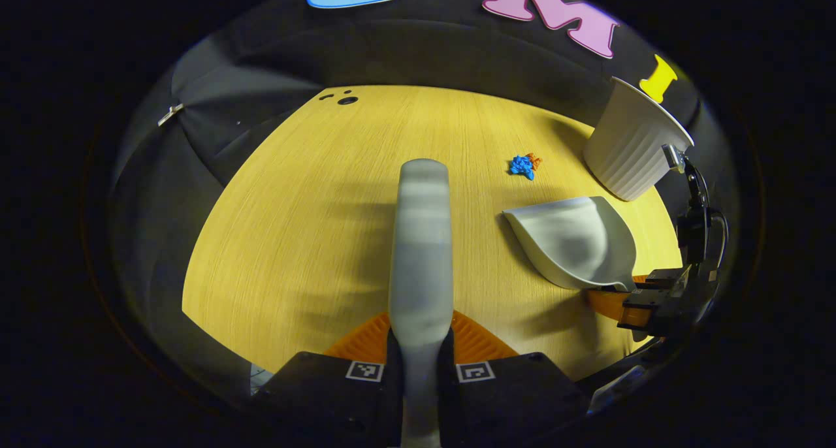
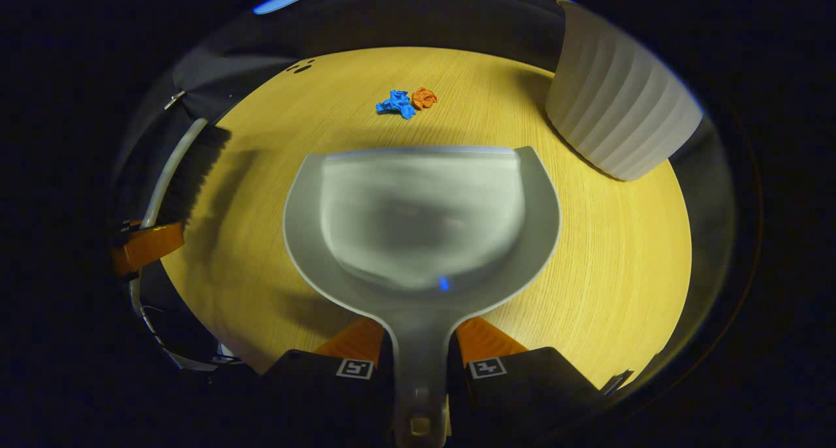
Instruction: Pick up the small broom and dustpan from the desktop, sweep the trash into the dustpan with the broom, and then empty the trash into the garbage bin.
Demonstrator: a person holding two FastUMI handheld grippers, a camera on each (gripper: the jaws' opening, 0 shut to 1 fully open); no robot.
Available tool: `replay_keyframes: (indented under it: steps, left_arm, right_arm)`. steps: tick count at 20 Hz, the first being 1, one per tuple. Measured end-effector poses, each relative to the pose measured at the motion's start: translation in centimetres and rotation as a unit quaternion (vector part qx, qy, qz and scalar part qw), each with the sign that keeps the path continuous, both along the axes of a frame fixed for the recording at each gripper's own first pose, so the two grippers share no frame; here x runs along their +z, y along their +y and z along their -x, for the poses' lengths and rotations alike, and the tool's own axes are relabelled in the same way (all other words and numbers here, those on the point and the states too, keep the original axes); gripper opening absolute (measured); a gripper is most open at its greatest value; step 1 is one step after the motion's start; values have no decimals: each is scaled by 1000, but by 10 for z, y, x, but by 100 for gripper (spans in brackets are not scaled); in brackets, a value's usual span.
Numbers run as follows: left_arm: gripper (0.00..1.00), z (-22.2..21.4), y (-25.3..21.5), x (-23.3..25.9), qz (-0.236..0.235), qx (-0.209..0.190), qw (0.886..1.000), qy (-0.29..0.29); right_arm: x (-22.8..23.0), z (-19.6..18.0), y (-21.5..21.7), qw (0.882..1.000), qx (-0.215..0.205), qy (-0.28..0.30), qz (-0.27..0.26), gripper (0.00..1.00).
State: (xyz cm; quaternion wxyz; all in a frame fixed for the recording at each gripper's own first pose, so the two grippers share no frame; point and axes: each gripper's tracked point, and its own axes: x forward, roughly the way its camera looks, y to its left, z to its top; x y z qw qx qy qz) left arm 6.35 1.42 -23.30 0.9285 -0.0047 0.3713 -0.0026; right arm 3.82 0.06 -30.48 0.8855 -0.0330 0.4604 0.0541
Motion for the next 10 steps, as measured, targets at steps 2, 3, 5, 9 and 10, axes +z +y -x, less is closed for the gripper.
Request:
replay_keyframes:
  steps: [2,3,5,9,10]
  left_arm:
    - [26,-13,-6,2,-4,-12,1000,3]
    - [24,-22,-9,3,-9,-21,1000,3]
    - [26,-42,-14,7,-18,-39,999,4]
    - [26,-81,-26,10,-47,-79,996,17]
    - [26,-92,-31,9,-60,-96,993,21]
  right_arm:
    - [3,2,-1,1000,18,2,-11,37]
    - [2,4,-3,1000,26,1,-10,36]
    - [2,5,-6,999,37,1,-4,36]
    - [4,9,-17,998,62,-2,10,36]
    - [6,11,-19,998,64,0,8,35]
